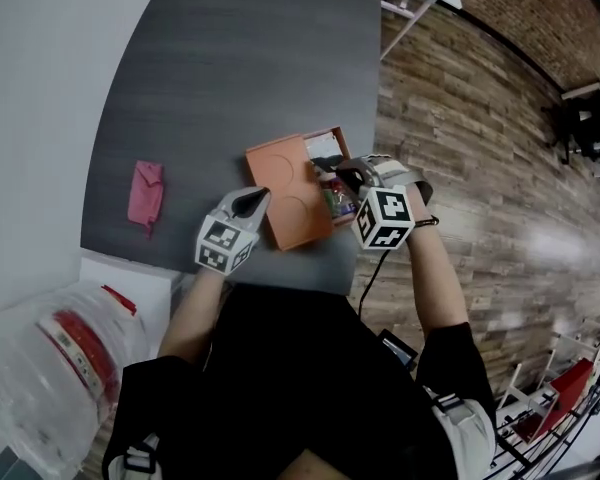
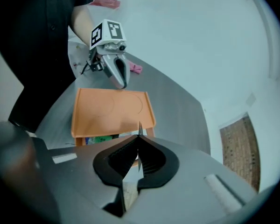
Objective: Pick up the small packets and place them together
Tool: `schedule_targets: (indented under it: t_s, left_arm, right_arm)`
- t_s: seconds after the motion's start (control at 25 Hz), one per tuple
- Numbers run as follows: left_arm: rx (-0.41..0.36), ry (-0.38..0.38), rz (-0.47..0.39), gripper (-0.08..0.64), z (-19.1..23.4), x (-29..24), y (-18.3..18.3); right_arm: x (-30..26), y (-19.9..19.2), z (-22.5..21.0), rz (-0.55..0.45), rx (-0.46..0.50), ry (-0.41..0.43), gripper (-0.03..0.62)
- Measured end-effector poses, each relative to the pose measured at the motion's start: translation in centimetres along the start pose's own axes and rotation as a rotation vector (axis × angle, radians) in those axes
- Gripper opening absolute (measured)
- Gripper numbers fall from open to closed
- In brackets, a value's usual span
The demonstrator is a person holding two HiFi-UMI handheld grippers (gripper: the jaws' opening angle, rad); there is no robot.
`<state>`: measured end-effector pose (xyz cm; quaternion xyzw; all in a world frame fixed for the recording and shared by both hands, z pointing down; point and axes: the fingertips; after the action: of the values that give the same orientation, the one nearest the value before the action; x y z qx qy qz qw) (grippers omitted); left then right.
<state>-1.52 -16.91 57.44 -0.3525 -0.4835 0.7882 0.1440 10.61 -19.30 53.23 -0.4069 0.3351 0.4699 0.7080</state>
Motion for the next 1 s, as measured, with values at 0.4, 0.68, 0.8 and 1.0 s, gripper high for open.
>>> schedule_targets:
  t_s: [0.4, 0.68, 0.8, 1.0]
  left_arm:
    - [0.000, 0.041, -0.019, -0.002, 0.4, 2.7, 0.4]
    - [0.015, 0.066, -0.030, -0.002, 0.7, 4.2, -0.1]
    - [0.029, 0.072, -0.024, -0.002, 0.6, 4.7, -0.6]
    - [0.043, 0.075, -0.009, -0.002, 0.3, 5.0, -1.5]
  right_arm:
    - [-2.5, 7.7, -3.9, -0.089, 0.122, -0.201, 0.003]
    - [-5.5, 9.3, -1.8, -0.069, 0.185, -0.161, 0.003]
    - [-6.2, 9.1, -1.4, -0.047, 0.186, -0.176, 0.003]
    - [-7.3, 9.0, -0.1, -0.029, 0.201, -0.163, 0.006]
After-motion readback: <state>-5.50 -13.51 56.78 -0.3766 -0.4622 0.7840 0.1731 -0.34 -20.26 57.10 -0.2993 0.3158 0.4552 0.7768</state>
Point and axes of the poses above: the fingertips, and each gripper's own axes: x backward along the fingers, z to its left, y out of its top, and after that the axes turned 3 degrees about x, right-handed
